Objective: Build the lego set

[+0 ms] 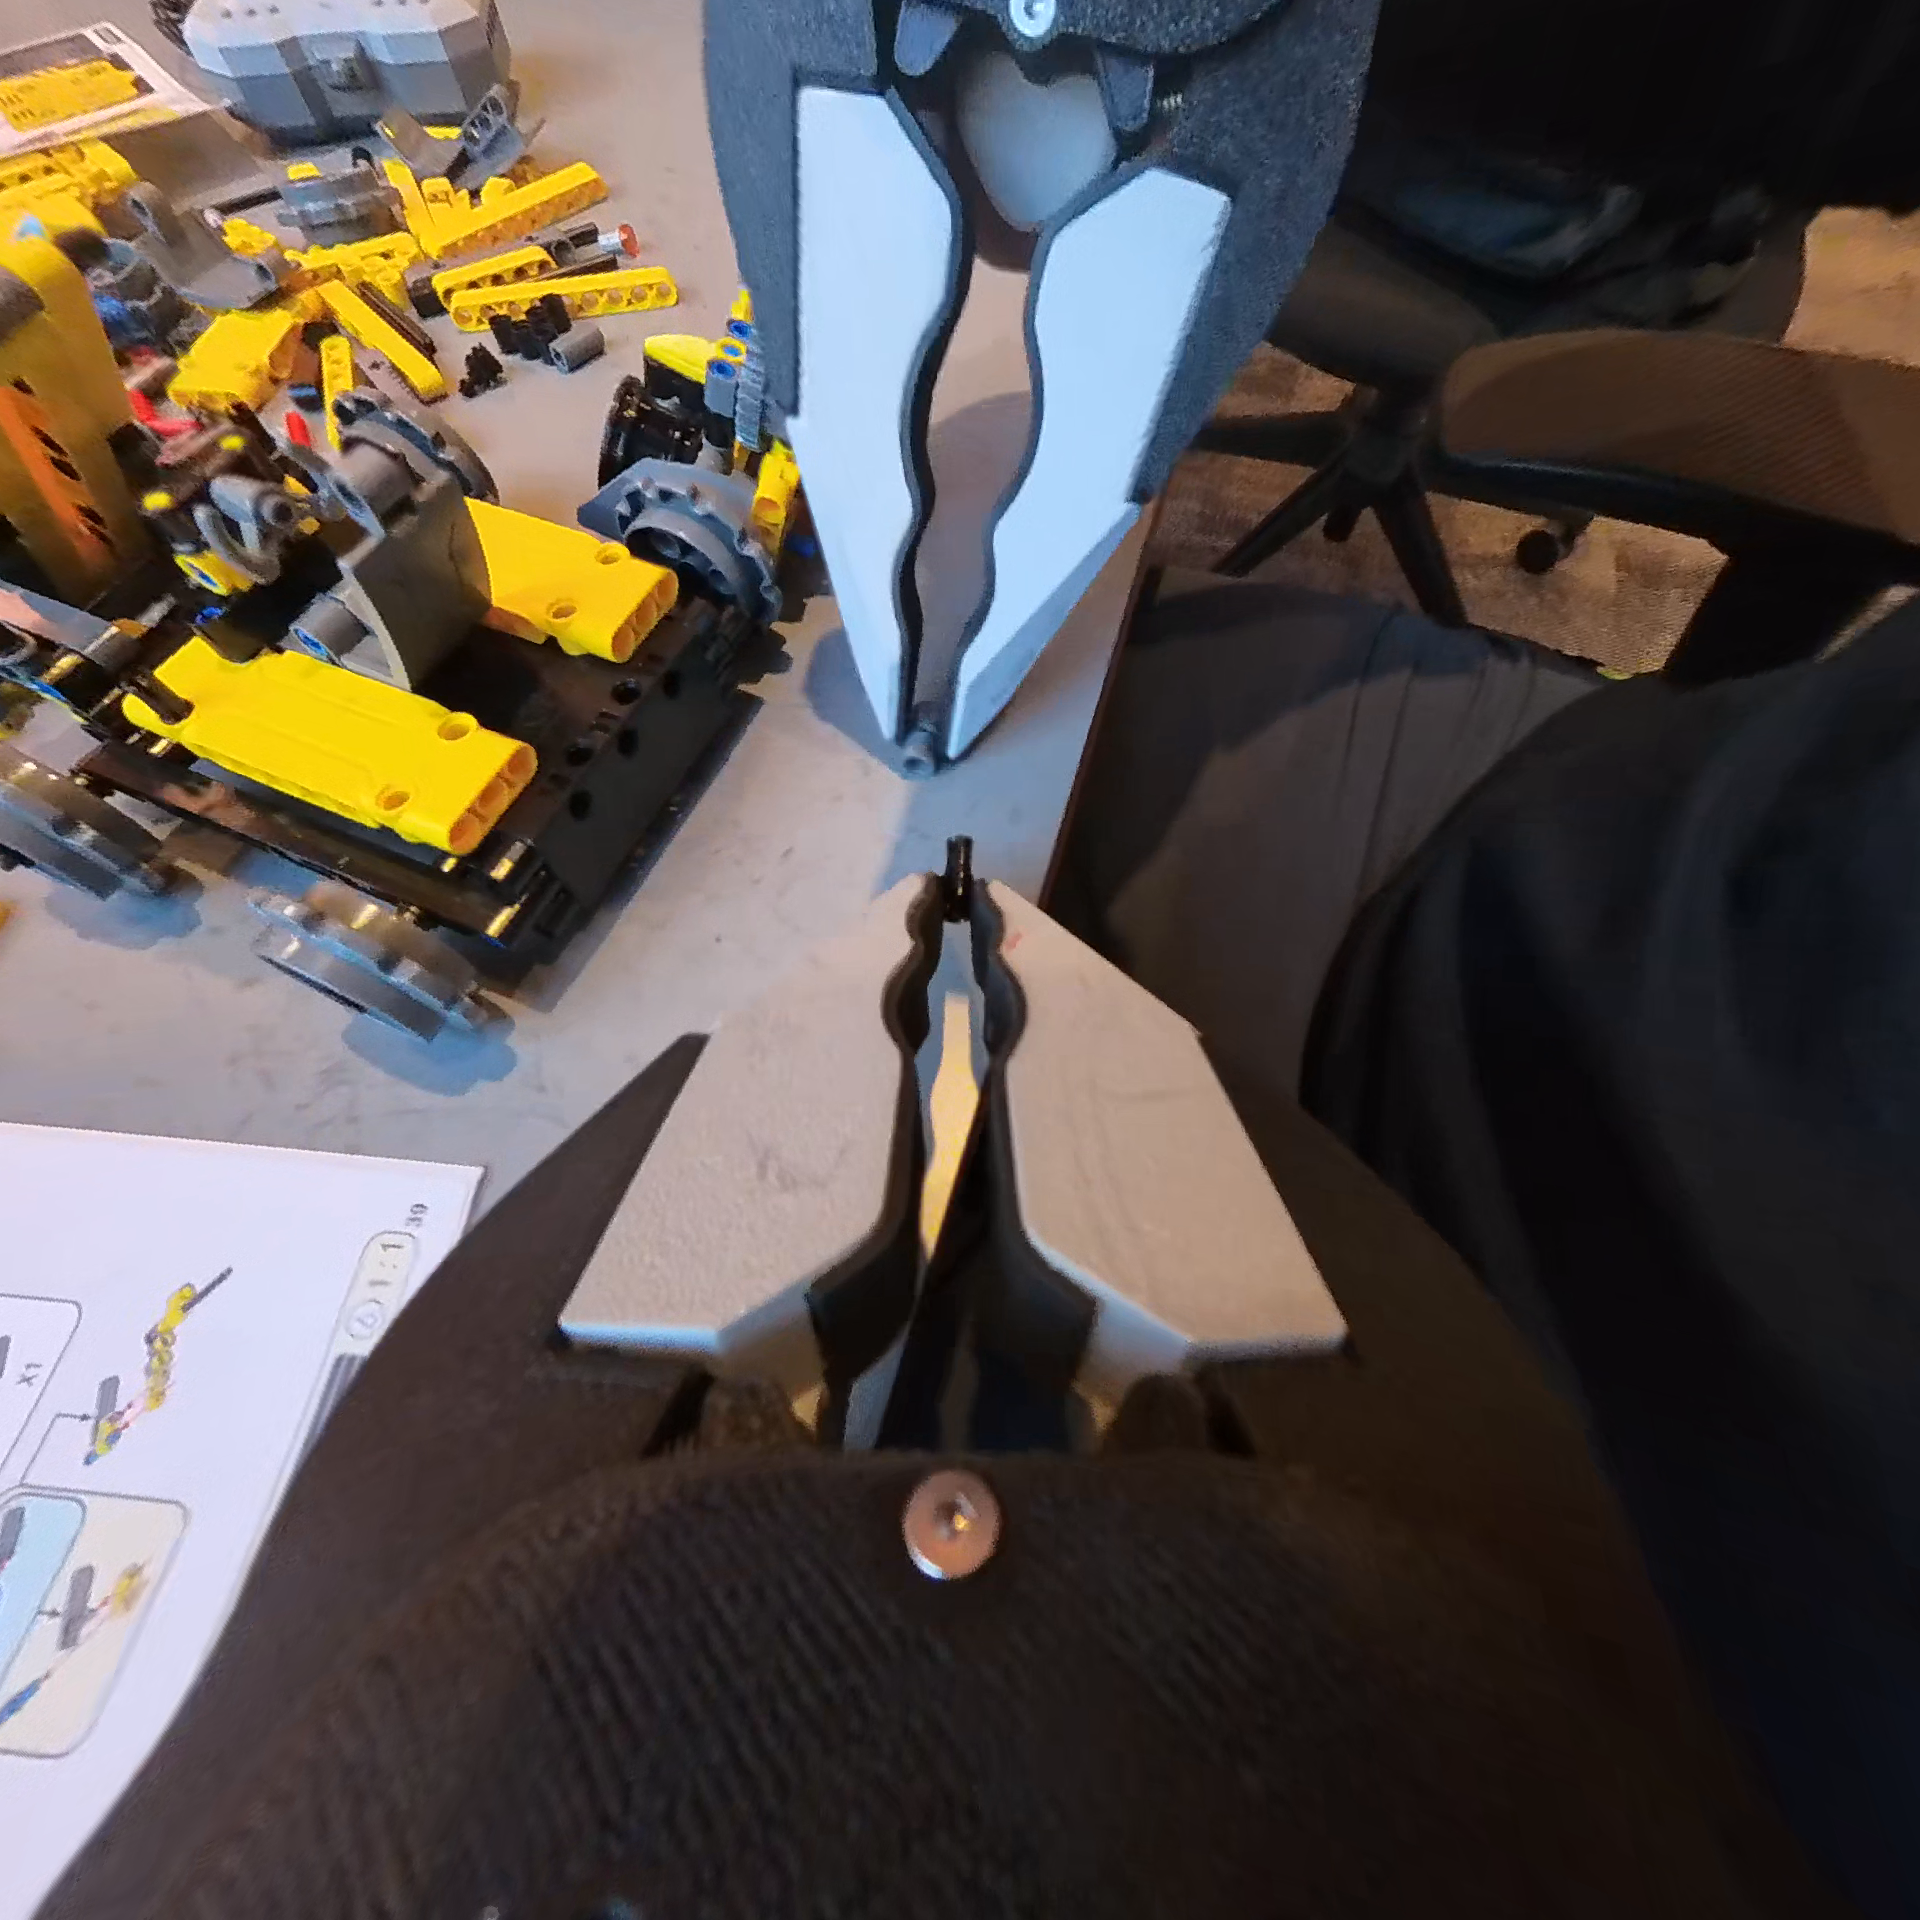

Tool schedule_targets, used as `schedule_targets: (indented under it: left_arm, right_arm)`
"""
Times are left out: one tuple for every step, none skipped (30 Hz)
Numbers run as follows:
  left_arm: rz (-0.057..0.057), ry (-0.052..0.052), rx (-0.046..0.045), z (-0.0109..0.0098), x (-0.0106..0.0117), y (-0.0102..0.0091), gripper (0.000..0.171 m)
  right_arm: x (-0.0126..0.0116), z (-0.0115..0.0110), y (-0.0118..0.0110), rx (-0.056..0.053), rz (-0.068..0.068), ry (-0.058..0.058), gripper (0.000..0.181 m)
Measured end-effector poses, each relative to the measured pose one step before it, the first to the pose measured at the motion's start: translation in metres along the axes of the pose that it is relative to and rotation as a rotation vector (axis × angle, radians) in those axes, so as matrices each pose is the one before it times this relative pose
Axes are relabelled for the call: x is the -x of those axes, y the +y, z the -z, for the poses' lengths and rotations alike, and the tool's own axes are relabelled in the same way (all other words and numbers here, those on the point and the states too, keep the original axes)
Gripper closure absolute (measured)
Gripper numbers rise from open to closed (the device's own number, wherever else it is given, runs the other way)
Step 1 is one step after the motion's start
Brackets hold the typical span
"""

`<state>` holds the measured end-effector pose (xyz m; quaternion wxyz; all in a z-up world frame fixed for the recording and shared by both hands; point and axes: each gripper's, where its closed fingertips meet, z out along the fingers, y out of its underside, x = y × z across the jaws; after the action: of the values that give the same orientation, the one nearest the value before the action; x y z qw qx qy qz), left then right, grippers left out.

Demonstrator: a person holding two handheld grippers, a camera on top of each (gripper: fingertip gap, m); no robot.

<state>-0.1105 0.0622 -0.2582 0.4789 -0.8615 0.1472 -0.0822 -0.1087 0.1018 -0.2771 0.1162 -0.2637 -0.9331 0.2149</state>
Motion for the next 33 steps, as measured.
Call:
schedule_targets:
  left_arm:
    - [-0.0047,-0.01,0.00499,-0.00021,0.00242,-0.00214,0.168]
    - [-0.0127,-0.0071,0.0052,-0.00044,0.00271,-0.00286,0.168]
    - [-0.0149,-0.002,0.00496,-0.00087,0.00231,-0.00291,0.168]
    - [-0.009,0.0063,0.01069,-0.00177,0.00141,-0.00137,0.168]
    - [-0.0027,0.0086,0.0144,-0.00249,0.00065,0.00013,0.168]
    - [-0.0054,0.0051,0.01007,-0.00255,0.00052,0.00092,0.168]
    - [-0.0008,0.0057,0.01842,-0.00262,0.00015,0.00231,0.168]
    - [0.0016,0.0124,0.02223,-0.0023,-0.00085,0.00204,0.168]
    - [-0.003,0.015,0.01241,-0.00186,-0.00139,0.00054,0.168]
    - [-0.0052,0.0213,0.0145,-0.00205,-0.00217,0.0005,0.168]
    - [-0.0049,0.0116,0.02353,-0.00226,-0.00049,0.00178,0.168]
    - [-0.0052,-0.0087,0.02467,-0.00235,0.00289,0.00193,0.168]
    - [-0.0113,-0.0059,0.02119,-0.00217,0.00271,0.00157,0.168]
    - [-0.0131,0.0025,0.01645,-0.00186,0.00155,0.00089,0.168]
    - [-0.0125,0.0029,0.00697,-0.00161,0.00152,-0.00043,0.168]
    - [-0.0127,0.0047,0.00039,-0.0014,0.00123,-0.00113,0.168]
    - [-0.0072,0.0129,-0.00112,-0.00121,-0.00015,-0.00104,0.168]
    - [0.0021,0.0185,-0.00041,-0.00088,-0.00102,-0.0008,0.168]
    - [0.0065,0.0144,-0.00041,-0.00067,-0.00049,-0.00048,0.167]
    - [0.0075,0.0099,-0.00013,-0.00031,-0.00011,-0.00028,0.167]
    - [0.0055,0.0071,0.0002,-0.00013,-0.00008,0.00004,0.168]
    - [0.0034,0.0051,-0.00028,0.00004,0.00003,0.00001,0.168]
    - [0.0025,0.0036,0.00015,-0.00003,0.00004,-0.00003,0.167]
    - [-0.0009,0.0034,0.00048,0.00008,-0.0001,0.0001,0.167]
    - [-0.005,0.006,0.00107,0.00024,-0.00049,0.00031,0.167]
    - [-0.0019,0.0064,0.001,0.00013,-0.00022,0.00018,0.167]
    - [0.0031,0.0073,0.00064,0.00008,0.00001,0.00008,0.167]
    - [0.0042,0.0076,0.0013,0.00018,0.00002,0.00007,0.167]
    - [0.0021,0.0062,0.00171,0.00006,-0.00003,0.00013,0.168]
    - [-0.0012,0.0033,0.00346,0.00015,-0.00001,0.00023,0.168]
    - [-0.002,-0.0007,0.00321,0.00003,0.00003,-0.00001,0.168]
    - [-0.0022,-0.0027,0.0023,-0.00009,-0.00003,-0.00004,0.167]
    - [-0.0012,-0.0033,0.00193,0.00004,-0.00002,0.00006,0.167]
  right_arm:
    - [-0.00019,-0.00009,-0.00016,-0.0109,-0.0055,0.0013,0.173]
    - [-0.00003,0.00019,0.00004,-0.0109,-0.0051,0.0018,0.173]
    - [0.00025,0.00035,0.00038,-0.0088,-0.0076,-0.001,0.173]
    - [0.00033,0.00034,0.0004,-0.0082,-0.0098,-0.0027,0.173]
    - [0.0004,0.00025,0.00037,-0.0074,-0.0071,-0.0028,0.172]
    - [-0.00011,0.00024,0.00032,-0.0072,-0.0046,-0.0001,0.172]
    - [-0.00006,-0.00002,0.00052,-0.0053,-0.0062,-0.0009,0.172]
    - [0.00017,-0.00006,-0.00001,-0.008,-0.0063,-0.0032,0.172]
    - [0.00041,-0.00009,0.00005,-0.0083,-0.0039,-0.0039,0.174]
    - [0.00047,-0.00027,-0.00029,-0.0099,-0.0047,-0.0041,0.174]
    - [0.00023,-0.00035,-0.00046,-0.0095,-0.0038,-0.0016,0.174]
    - [0.00024,-0.00031,-0.00036,-0.0078,-0.0036,-0.001,0.174]
    - [0.00018,-0.00022,-0.00037,-0.0059,-0.0021,0.0008,0.174]
    - [0.00015,-0.00008,-0.00015,-0.0048,-0.0002,0.0023,0.174]
    - [0.00013,0.0,-0.00001,-0.0031,0.0018,0.0028,0.174]
    - [-0.00001,-0.00005,-0.00001,-0.0023,-0.0002,0.0021,0.174]
    - [0.00005,-0.00013,-0.00026,-0.0027,-0.0057,0.0001,0.174]
    - [-0.00017,-0.00041,-0.00048,-0.0035,-0.0082,-0.0004,0.174]
    - [-0.00031,-0.00049,-0.00082,-0.0052,-0.0107,0.0003,0.174]
    - [-0.00005,-0.00064,-0.00089,-0.0056,-0.0125,-0.0002,0.174]
    - [-0.00001,-0.00029,-0.00031,-0.0029,-0.0093,-0.0008,0.174]
    - [-0.00007,0.00004,-0.00001,-0.002,-0.0046,0.0,0.174]
    - [0.0,0.00005,-0.00003,-0.0024,-0.0035,0.0005,0.174]
    - [-0.00004,-0.00011,-0.0001,-0.0029,-0.0034,0.0012,0.174]
    - [-0.00006,-0.00005,-0.00004,-0.0036,-0.0078,0.0007,0.174]
    - [-0.00008,-0.00008,-0.00023,-0.0033,-0.0083,0.0004,0.174]
    - [0.0,-0.00019,-0.00025,-0.0035,-0.0048,0.002,0.174]
    - [-0.00005,-0.00008,-0.00021,-0.0022,-0.002,0.0035,0.174]
    - [-0.00002,-0.00008,-0.00019,-0.0014,0.0015,0.0049,0.174]
    - [0.00006,-0.0001,-0.00005,-0.001,0.0036,0.0049,0.174]
    - [0.00021,-0.00002,-0.00007,0.0002,0.0048,0.0042,0.174]
    - [0.00004,0.0001,-0.00008,0.0006,0.0058,0.0048,0.174]
    - [0.00001,0.00004,0.00005,0.0008,0.0027,0.0026,0.174]
